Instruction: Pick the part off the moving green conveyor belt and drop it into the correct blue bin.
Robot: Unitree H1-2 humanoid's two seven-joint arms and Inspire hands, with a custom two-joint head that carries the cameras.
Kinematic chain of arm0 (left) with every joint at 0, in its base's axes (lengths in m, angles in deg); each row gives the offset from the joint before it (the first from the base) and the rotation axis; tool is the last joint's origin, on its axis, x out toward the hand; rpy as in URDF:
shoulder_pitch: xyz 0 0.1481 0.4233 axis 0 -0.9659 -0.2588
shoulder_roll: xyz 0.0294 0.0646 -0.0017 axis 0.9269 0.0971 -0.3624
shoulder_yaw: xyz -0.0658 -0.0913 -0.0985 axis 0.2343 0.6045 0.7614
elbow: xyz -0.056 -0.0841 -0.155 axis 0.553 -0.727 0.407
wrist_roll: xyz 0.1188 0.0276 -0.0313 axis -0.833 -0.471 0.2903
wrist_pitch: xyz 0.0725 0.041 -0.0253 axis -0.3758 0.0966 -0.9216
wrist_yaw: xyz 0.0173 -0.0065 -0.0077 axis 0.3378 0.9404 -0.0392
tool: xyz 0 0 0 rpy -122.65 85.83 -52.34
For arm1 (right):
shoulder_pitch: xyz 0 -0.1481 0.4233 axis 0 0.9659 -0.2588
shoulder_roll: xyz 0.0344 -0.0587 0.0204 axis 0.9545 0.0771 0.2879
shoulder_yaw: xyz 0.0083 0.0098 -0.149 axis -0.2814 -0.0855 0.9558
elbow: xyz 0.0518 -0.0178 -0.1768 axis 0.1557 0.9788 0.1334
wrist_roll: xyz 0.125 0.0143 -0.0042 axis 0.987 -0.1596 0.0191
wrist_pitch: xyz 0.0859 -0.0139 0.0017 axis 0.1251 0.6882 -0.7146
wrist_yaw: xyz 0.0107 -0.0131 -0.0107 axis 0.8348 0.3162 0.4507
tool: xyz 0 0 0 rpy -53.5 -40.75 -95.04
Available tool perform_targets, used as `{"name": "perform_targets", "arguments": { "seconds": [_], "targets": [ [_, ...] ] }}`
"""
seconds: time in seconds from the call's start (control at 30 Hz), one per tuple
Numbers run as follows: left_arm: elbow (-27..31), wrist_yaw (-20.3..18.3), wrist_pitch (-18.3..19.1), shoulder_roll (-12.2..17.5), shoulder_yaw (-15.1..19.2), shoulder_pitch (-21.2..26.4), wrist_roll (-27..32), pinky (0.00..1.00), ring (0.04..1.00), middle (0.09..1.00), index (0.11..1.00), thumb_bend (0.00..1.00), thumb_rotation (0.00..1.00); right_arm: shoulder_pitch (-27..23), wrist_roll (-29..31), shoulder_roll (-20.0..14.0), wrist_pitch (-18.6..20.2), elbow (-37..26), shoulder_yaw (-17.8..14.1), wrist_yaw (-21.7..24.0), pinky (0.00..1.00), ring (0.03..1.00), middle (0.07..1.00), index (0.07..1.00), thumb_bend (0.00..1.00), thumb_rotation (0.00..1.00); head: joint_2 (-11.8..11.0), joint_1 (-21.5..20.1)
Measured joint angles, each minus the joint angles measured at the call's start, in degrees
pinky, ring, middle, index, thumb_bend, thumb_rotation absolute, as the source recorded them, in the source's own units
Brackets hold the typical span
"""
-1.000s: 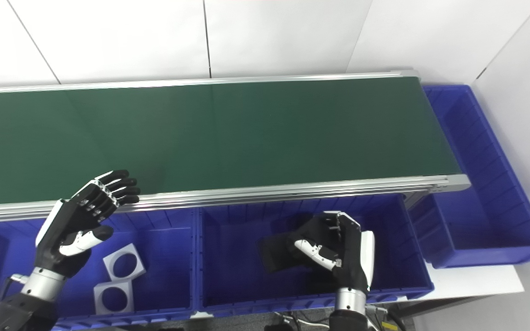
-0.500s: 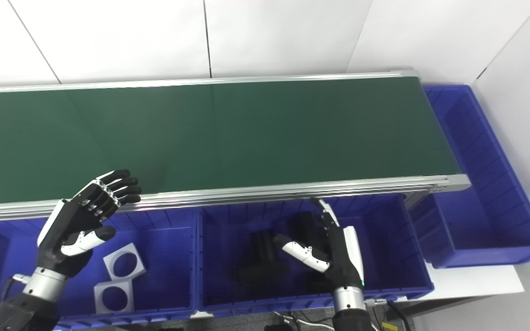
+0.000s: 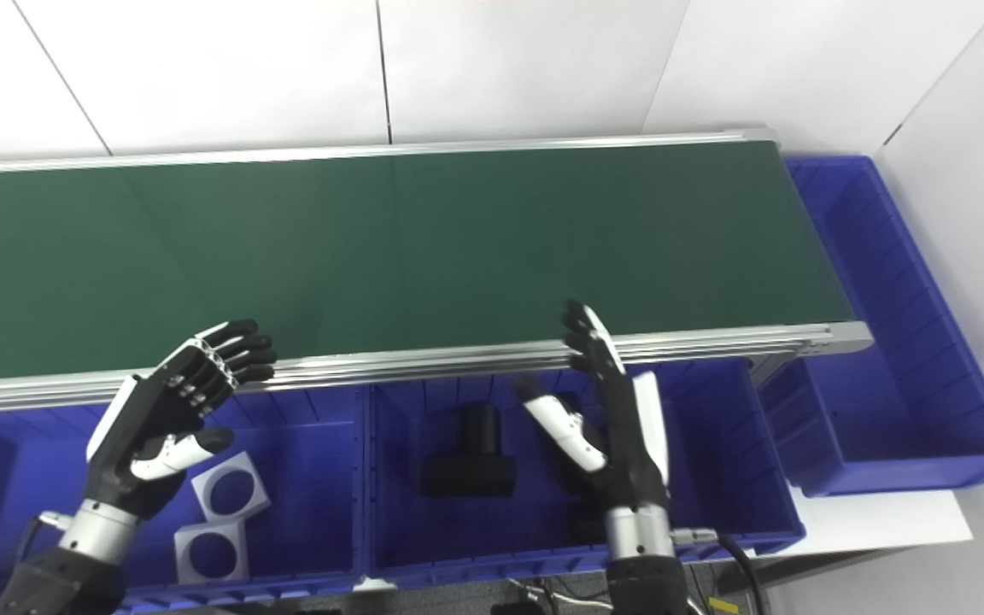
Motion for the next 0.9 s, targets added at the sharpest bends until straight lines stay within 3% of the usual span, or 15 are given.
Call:
{"name": "perform_targets", "arguments": {
  "seconds": [0.07, 0.27, 0.47, 0.63, 0.9],
  "targets": [
    [0.03, 0.02, -0.14, -0.28, -0.17, -0.41, -0.60, 0.76, 0.772, 0.787, 0.793, 0.88, 0.37, -0.91, -0.03, -0.26, 0.00, -0.94, 1.30, 0.90, 0.74, 0.816, 0.844, 0.884, 0.66, 0.73, -1.05, 2.97],
    [0.02, 0.74, -1.31, -1.82, -0.69, -1.24, -1.64, 0.76, 0.774, 0.787, 0.794, 0.89, 0.36, -4.10, 0.02, -1.41, -0.01, -1.70, 5.07, 4.22, 0.77, 0.848, 0.877, 0.909, 0.74, 0.73, -2.72, 6.23],
    [-0.03, 1.76, -3.44, -2.18, -1.80, -2.37, -4.22, 0.77, 0.777, 0.798, 0.804, 0.88, 0.37, -5.44, 0.14, -2.46, 0.00, 1.72, 8.70, 7.91, 0.79, 0.878, 0.914, 0.938, 0.80, 0.74, -3.60, 9.31],
    [-0.07, 2.44, -4.01, -2.49, -2.48, -2.70, -5.61, 0.76, 0.778, 0.805, 0.813, 0.89, 0.38, -6.12, 2.08, -3.05, -0.64, 7.17, 9.15, 8.99, 0.78, 0.878, 0.911, 0.940, 0.79, 0.70, -4.13, 12.21],
    [-0.06, 3.82, -4.36, -3.93, -3.62, -3.37, -7.77, 0.76, 0.788, 0.816, 0.828, 0.88, 0.38, -6.07, 7.67, -5.89, -7.08, 14.16, 8.58, 10.39, 0.76, 0.867, 0.905, 0.932, 0.78, 0.64, -5.71, 16.70]
  ]
}}
